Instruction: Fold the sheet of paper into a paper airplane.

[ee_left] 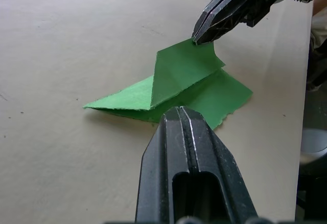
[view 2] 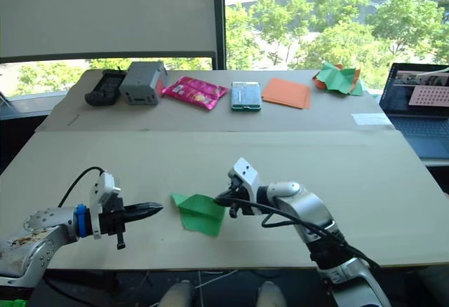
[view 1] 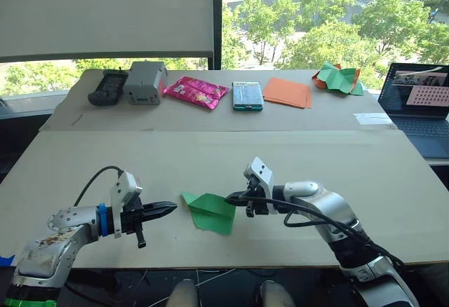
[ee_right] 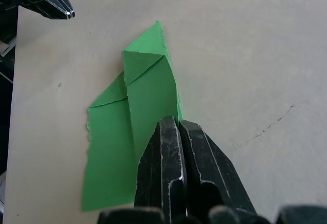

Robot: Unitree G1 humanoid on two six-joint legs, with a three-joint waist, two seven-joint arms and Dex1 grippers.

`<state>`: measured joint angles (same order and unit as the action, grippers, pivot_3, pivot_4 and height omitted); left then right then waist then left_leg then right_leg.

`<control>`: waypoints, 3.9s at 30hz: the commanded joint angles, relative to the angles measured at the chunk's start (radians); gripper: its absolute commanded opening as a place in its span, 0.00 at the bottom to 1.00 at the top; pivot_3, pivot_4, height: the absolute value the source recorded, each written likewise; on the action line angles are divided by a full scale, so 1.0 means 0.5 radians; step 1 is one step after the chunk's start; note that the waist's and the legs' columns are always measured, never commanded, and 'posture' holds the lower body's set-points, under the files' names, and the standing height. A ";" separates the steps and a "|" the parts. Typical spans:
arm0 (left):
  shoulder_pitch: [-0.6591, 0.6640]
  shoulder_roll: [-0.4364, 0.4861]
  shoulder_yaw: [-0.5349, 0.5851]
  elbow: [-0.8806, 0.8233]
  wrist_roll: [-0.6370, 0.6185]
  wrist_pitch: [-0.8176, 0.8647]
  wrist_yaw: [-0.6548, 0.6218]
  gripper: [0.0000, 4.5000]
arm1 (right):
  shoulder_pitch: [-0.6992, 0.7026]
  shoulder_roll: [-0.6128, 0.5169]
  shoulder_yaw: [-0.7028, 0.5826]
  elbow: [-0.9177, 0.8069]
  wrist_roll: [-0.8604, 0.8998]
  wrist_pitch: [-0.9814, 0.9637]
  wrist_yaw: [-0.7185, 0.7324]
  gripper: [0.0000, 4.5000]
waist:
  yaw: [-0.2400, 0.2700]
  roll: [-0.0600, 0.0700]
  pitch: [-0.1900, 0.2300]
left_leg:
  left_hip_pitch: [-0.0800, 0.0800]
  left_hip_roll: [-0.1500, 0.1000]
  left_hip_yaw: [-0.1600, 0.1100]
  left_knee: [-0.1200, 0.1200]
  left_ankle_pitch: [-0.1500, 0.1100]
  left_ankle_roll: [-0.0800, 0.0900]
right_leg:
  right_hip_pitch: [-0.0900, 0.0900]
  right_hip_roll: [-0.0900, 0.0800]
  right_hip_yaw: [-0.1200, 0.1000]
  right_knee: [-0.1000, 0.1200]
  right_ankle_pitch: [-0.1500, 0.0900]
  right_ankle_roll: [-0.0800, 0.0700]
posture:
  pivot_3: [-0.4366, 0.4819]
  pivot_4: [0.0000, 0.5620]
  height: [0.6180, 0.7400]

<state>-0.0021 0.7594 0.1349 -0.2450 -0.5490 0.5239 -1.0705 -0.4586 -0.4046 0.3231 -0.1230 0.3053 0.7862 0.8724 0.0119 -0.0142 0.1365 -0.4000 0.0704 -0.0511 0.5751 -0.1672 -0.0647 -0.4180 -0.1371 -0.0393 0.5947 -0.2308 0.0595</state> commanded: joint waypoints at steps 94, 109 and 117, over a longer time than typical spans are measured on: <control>-0.578 -0.398 -0.511 0.236 0.367 -0.018 0.386 0.00 | -0.005 0.313 -0.197 -0.203 -0.658 -0.171 -0.561 0.01 | -0.009 -0.004 -0.001 | 0.017 0.003 -0.006 -0.001 0.011 0.000 | 0.036 0.013 0.007 0.002 0.012 -0.007 | 0.48 0.27 0.72; -0.421 -0.419 -0.510 0.082 0.368 0.054 0.445 0.00 | -0.098 0.304 -0.396 -0.147 -0.304 0.052 -0.488 0.35 | -0.008 -0.003 -0.001 | 0.012 0.003 -0.006 0.000 0.017 0.009 | 0.032 0.013 0.008 0.004 0.012 -0.007 | 0.48 0.27 0.72; -0.417 -0.431 -0.527 0.086 0.365 0.063 0.452 0.00 | -0.184 0.265 -0.453 -0.005 -0.120 0.228 -0.435 0.96 | -0.006 -0.003 -0.001 | 0.010 0.003 -0.006 0.000 0.016 0.007 | 0.031 0.013 0.007 0.003 0.012 -0.007 | 0.48 0.27 0.72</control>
<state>-0.2129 0.5459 -0.1310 -0.1664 -0.3571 0.5511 -0.8429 -0.5270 -0.2670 0.1252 -0.1128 0.2085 0.8885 0.6384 0.0091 -0.0158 0.1359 -0.3951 0.0718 -0.0539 0.5752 -0.1589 -0.0605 -0.4023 -0.1304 -0.0355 0.5961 -0.2248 0.0561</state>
